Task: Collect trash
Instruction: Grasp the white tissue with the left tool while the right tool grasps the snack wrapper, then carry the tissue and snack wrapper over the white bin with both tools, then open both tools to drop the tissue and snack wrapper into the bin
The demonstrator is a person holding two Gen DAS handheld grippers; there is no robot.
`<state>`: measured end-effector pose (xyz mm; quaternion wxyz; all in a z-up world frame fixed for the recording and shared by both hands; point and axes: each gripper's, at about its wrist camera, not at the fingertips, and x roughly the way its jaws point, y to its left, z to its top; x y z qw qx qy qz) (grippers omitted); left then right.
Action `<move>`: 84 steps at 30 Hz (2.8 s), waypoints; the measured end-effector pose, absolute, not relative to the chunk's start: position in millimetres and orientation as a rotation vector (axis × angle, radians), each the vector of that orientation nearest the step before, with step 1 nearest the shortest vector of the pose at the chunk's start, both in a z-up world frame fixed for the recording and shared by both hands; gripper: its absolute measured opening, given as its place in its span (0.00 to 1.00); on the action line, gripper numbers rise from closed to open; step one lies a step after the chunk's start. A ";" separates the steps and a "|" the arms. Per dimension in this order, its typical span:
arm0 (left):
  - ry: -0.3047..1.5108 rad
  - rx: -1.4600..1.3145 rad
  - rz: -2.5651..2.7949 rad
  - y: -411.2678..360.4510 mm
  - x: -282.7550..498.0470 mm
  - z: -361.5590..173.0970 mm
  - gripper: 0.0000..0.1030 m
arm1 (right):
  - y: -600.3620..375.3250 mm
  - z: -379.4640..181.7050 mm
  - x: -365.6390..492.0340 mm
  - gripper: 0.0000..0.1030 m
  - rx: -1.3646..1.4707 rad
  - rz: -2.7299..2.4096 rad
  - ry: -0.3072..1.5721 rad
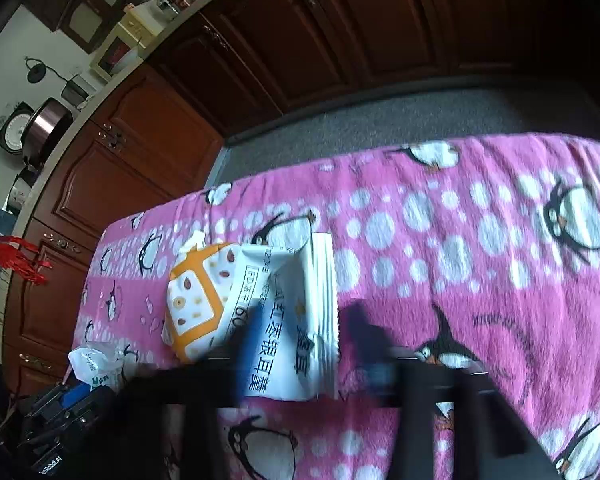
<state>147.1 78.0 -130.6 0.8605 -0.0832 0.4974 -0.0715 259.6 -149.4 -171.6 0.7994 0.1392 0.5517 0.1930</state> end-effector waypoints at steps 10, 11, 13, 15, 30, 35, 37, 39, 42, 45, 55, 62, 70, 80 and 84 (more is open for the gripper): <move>1.047 -0.161 -0.189 49.5 139.2 -125.5 0.20 | -190.0 -130.1 198.7 0.09 0.280 0.486 1.114; 1.048 -0.156 -0.194 44.9 137.3 -124.5 0.20 | -196.6 -125.0 189.3 0.09 0.277 0.490 1.106; 1.049 -0.150 -0.204 37.8 135.1 -123.3 0.20 | -210.8 -116.6 172.9 0.09 0.276 0.479 1.085; 1.052 -0.140 -0.213 28.7 133.0 -122.2 0.20 | -224.8 -110.8 160.7 0.09 0.279 0.462 1.068; 1.014 -0.052 -0.326 -43.1 108.6 -93.6 0.20 | -321.6 -78.2 90.1 0.09 0.380 0.337 0.985; 1.011 -0.033 -0.384 -68.1 102.8 -84.8 0.20 | -353.1 -67.1 71.0 0.09 0.403 0.296 0.948; 1.012 -0.029 -0.408 -78.3 101.6 -82.5 0.20 | -363.1 -63.1 65.0 0.09 0.411 0.277 0.937; 1.014 -0.027 -0.436 -91.1 100.9 -80.7 0.20 | -377.0 -59.4 57.8 0.09 0.423 0.253 0.925; 1.019 -0.014 -0.477 -112.1 99.9 -79.2 0.20 | -396.8 -55.8 48.8 0.09 0.435 0.214 0.910; 1.019 0.009 -0.519 -136.8 99.1 -76.8 0.20 | -418.1 -53.3 41.8 0.09 0.446 0.169 0.906; 1.018 0.086 -0.663 -221.3 97.4 -71.4 0.20 | -492.6 -46.3 13.6 0.09 0.492 0.025 0.866; 1.031 0.124 -0.740 -273.7 103.7 -74.5 0.20 | -536.7 -54.0 -3.1 0.09 0.528 -0.084 0.869; 1.076 0.132 -0.797 -323.5 114.6 -88.6 0.20 | -567.6 -70.5 -13.3 0.09 0.539 -0.204 0.903; 1.118 0.143 -0.820 -364.0 126.1 -110.6 0.20 | -585.4 -95.8 -9.7 0.09 0.558 -0.286 0.943; 1.130 0.147 -0.817 -371.6 130.8 -120.5 0.20 | -586.3 -102.3 -5.5 0.09 0.555 -0.304 0.963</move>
